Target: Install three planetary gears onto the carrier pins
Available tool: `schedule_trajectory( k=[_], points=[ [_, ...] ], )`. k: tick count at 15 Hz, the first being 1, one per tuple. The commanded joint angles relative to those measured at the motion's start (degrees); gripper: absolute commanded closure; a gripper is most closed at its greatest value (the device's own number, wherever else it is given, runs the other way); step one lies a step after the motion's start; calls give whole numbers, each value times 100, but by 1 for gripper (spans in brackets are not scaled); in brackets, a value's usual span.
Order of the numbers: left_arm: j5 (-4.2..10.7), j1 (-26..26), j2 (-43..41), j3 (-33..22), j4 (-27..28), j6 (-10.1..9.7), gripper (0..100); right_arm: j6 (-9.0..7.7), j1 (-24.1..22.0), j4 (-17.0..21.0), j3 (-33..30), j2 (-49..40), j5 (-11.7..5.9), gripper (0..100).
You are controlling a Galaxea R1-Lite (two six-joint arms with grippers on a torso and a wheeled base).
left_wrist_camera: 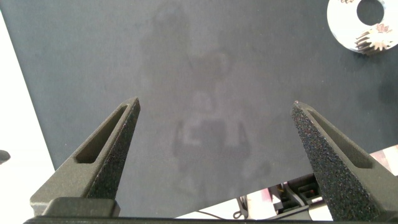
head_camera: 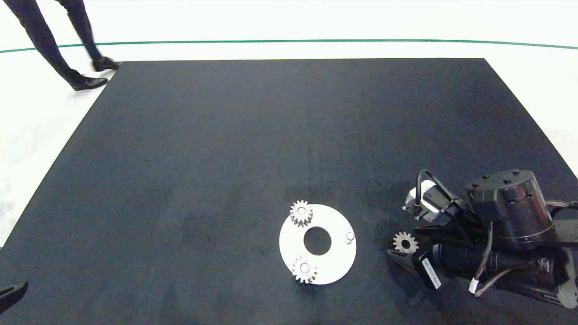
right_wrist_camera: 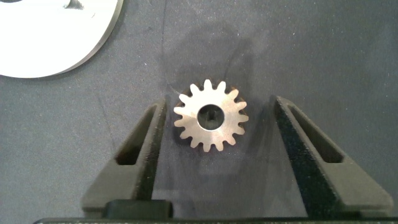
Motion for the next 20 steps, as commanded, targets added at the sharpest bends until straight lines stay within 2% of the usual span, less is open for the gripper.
schedule_trajectory(
  k=[1,8,12,20],
  points=[
    [6,-1,21,5,21,1,0,-7,3,-4,28,0,0,37],
    [-3,-9,-14,22,47,1,0,11,3,-30,10,211,17,52],
    [-3,-9,-49,49,47,1,0,11,3,-188,10,237,8,60],
    [-3,-9,-66,66,47,1,0,28,3,-188,28,229,8,76]
  ],
)
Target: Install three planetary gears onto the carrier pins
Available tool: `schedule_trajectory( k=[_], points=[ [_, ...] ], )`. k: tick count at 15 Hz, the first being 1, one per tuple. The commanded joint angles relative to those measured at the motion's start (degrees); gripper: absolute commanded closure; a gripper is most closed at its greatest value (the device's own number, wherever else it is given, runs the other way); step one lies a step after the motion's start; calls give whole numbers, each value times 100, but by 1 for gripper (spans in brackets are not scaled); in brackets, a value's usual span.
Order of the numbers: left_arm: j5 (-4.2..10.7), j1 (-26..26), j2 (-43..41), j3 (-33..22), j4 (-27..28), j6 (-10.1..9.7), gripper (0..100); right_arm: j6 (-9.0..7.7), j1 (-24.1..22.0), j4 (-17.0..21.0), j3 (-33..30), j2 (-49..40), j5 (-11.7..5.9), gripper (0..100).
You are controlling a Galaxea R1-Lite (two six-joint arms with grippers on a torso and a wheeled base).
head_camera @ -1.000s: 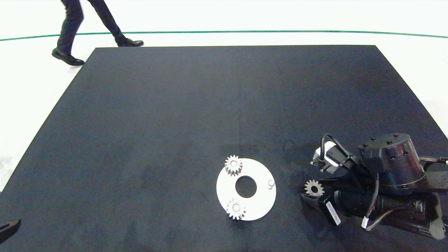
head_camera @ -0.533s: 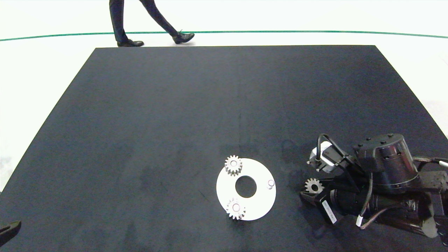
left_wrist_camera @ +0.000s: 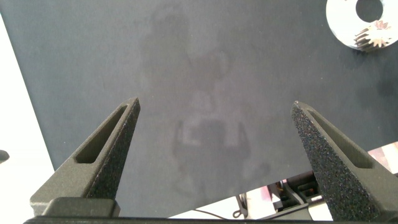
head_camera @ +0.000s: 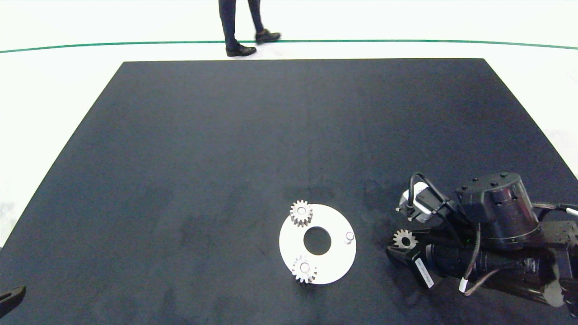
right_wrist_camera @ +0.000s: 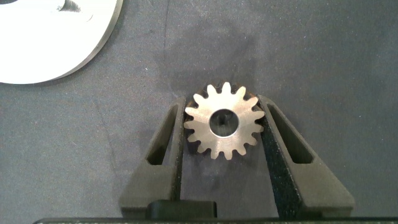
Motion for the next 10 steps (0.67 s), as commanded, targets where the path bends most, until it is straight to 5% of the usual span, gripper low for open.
schedule_trajectory(
  k=[1,10],
  points=[
    [8,-7,10,38,21,4,0,-3,3,8,10,-8,-9,78],
    [8,-16,19,47,21,4,0,-30,56,0,-25,-193,-17,90]
  ],
)
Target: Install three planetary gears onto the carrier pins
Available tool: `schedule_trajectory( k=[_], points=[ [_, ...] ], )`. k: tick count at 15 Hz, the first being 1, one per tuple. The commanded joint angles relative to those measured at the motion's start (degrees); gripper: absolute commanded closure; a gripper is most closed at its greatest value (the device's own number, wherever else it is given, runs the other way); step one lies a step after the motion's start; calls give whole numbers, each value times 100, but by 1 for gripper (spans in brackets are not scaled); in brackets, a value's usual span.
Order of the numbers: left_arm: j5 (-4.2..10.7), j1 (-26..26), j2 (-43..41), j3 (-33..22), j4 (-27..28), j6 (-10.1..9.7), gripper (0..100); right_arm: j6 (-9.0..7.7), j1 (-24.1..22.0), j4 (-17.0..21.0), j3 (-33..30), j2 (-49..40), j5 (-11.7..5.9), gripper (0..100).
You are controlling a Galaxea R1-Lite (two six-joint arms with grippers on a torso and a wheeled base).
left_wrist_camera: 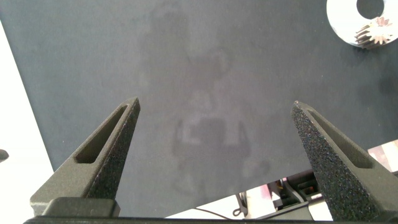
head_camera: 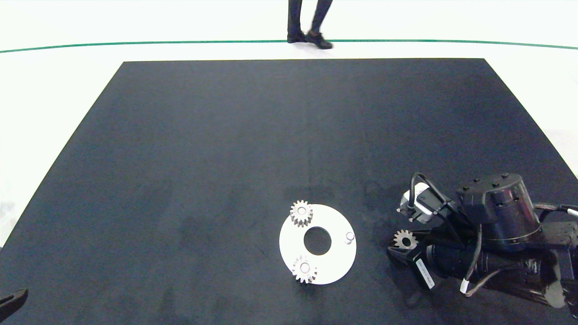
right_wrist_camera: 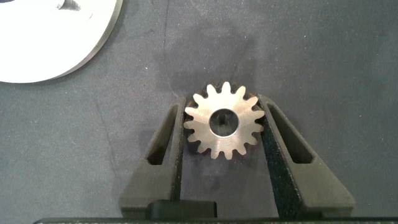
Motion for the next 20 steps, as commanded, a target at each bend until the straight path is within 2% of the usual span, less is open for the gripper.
schedule_trajectory(
  k=[1,4,7,9,12,16,20],
  points=[
    [5,-10,19,9,19,4,0,-32,102,2,-126,-216,-26,90],
    [5,-19,45,9,19,4,0,-59,340,151,-363,-471,-53,90],
    [5,-10,37,9,19,4,0,-68,867,837,-521,-761,-140,90],
    [5,-10,45,9,19,4,0,-68,1078,881,-662,-735,-255,90],
    [5,-10,45,9,19,4,0,-59,1166,872,-987,-594,-263,90],
    [5,-10,28,9,19,4,0,-50,1403,846,-1154,-269,-360,90],
    [5,7,10,9,19,13,0,-50,1430,767,-1312,197,-369,90]
  ],
)
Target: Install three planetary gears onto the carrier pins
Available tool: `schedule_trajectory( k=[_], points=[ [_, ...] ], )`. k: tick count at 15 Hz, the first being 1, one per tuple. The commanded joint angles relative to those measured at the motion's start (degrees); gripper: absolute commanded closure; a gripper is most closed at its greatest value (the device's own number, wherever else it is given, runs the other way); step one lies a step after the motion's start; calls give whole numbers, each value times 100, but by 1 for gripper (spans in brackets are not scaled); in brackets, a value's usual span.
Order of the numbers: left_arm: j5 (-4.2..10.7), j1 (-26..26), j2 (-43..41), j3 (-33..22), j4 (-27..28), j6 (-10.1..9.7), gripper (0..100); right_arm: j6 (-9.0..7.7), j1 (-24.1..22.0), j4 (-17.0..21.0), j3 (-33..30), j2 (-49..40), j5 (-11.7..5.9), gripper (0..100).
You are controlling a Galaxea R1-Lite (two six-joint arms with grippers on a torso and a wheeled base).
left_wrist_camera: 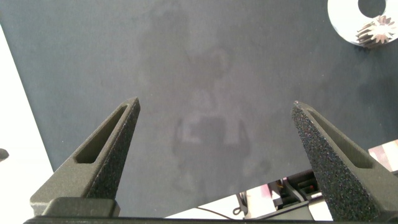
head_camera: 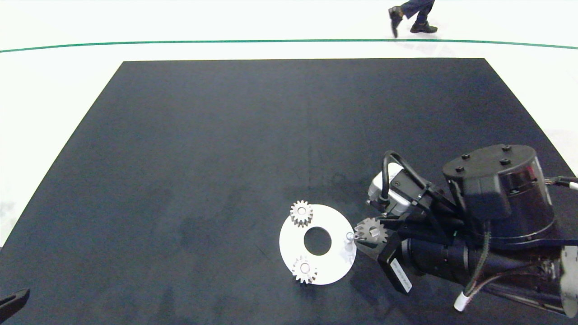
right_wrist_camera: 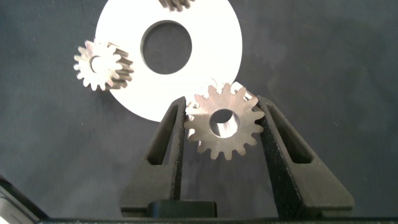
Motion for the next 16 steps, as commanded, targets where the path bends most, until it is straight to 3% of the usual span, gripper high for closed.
schedule_trajectory(
  k=[1,16],
  points=[
    [5,4,-12,27,19,1,0,-4,19,-55,-143,431,-8,90],
    [5,-14,-3,27,10,10,0,14,-25,-187,-214,782,-26,90]
  ],
)
